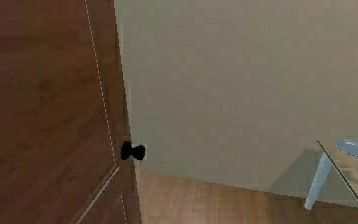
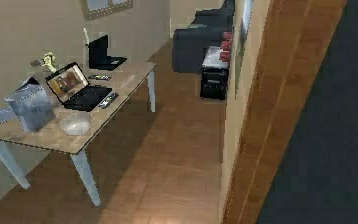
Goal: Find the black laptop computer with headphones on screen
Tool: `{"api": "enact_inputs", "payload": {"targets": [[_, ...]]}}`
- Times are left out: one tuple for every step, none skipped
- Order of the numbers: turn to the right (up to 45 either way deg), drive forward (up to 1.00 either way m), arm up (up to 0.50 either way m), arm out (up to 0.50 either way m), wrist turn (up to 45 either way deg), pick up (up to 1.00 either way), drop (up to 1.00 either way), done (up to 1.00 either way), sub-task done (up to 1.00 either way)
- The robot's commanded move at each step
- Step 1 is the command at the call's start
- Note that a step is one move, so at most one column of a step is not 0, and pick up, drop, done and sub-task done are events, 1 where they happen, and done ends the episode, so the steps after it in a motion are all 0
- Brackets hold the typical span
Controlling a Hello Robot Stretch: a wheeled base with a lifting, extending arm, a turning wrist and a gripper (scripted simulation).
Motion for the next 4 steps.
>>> {"api": "enact_inputs", "payload": {"targets": [[45.0,0.00,0.00,0.00,0.0,0.00,0.00,0.00,0.00],[9.0,0.00,0.00,0.00,0.0,0.00,0.00,0.00,0.00],[0.0,0.60,0.00,0.00,0.0,0.00,0.00,0.00,0.00],[15.0,0.00,0.00,0.00,0.0,0.00,0.00,0.00,0.00]]}}
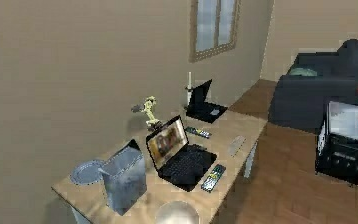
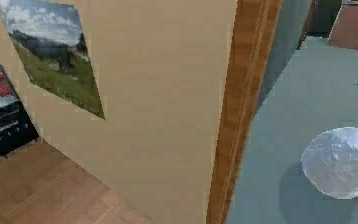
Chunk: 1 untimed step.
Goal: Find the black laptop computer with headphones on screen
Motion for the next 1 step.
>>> {"api": "enact_inputs", "payload": {"targets": [[0.0,0.00,0.00,0.00,0.0,0.00,0.00,1.00,0.00]]}}
